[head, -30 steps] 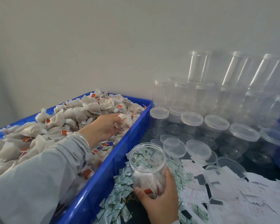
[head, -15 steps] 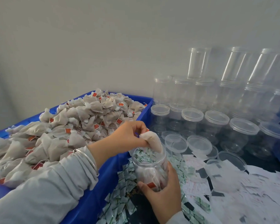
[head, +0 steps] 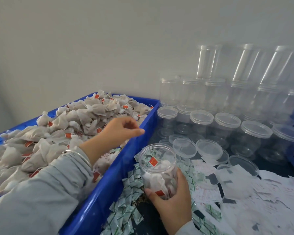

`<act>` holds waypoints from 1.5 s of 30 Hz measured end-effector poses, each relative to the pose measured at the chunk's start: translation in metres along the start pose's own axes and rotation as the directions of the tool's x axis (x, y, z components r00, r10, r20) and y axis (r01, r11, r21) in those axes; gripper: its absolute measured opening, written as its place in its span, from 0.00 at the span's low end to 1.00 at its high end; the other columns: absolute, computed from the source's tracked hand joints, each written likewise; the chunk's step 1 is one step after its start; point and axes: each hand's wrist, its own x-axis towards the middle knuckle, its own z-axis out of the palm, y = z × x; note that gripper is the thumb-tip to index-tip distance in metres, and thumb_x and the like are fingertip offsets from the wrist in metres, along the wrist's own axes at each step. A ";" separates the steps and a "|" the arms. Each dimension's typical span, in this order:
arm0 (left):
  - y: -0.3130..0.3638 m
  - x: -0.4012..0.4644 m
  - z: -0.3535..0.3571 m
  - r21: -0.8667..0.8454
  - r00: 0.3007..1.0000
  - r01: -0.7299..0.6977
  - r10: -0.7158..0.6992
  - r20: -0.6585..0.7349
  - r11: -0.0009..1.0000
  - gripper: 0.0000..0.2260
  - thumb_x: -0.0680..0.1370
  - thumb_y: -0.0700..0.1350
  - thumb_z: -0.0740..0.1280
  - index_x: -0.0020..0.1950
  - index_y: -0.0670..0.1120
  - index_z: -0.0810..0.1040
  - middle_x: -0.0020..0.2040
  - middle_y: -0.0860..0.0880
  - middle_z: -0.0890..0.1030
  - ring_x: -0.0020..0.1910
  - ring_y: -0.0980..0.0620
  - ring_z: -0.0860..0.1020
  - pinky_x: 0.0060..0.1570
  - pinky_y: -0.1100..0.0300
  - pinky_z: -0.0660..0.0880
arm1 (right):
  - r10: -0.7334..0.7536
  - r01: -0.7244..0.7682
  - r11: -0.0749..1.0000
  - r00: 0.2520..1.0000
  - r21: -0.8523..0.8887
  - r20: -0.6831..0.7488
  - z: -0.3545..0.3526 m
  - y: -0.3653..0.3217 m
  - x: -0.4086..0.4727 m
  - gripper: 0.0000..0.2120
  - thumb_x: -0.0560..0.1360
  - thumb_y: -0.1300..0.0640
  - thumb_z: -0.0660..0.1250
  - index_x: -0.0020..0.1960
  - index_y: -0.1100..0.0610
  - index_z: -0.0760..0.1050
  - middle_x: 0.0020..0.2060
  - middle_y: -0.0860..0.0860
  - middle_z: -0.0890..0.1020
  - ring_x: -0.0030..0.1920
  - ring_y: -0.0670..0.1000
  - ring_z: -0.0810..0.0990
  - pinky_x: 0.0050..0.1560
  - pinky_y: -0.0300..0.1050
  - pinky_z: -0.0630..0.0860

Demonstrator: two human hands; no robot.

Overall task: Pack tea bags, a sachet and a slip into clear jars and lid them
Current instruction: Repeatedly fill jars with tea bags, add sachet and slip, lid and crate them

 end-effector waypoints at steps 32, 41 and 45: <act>-0.034 0.005 -0.045 0.863 0.653 -0.055 -0.635 0.411 0.502 0.20 0.71 0.56 0.72 0.61 0.54 0.78 0.47 0.59 0.77 0.48 0.56 0.77 0.45 0.62 0.74 | 0.003 0.000 1.000 0.995 -0.031 0.097 0.006 -0.010 -0.013 0.54 0.49 0.42 0.80 0.72 0.44 0.61 0.66 0.44 0.71 0.63 0.46 0.75 0.61 0.54 0.76; -0.037 0.003 -0.048 0.813 0.700 -0.010 -0.576 0.422 0.582 0.08 0.72 0.53 0.73 0.48 0.54 0.79 0.40 0.59 0.76 0.39 0.59 0.74 0.36 0.64 0.70 | 0.000 0.001 1.000 0.994 -0.014 0.105 0.007 -0.011 -0.013 0.54 0.49 0.42 0.80 0.71 0.45 0.61 0.66 0.45 0.72 0.64 0.48 0.74 0.62 0.55 0.75; -0.041 0.001 -0.057 0.667 0.797 0.040 -0.426 0.427 0.744 0.05 0.75 0.52 0.70 0.40 0.54 0.79 0.36 0.58 0.79 0.35 0.60 0.76 0.37 0.65 0.71 | 0.014 -0.014 1.000 0.995 0.000 0.098 0.008 -0.012 -0.013 0.52 0.49 0.43 0.80 0.70 0.43 0.62 0.66 0.46 0.72 0.64 0.49 0.74 0.62 0.56 0.74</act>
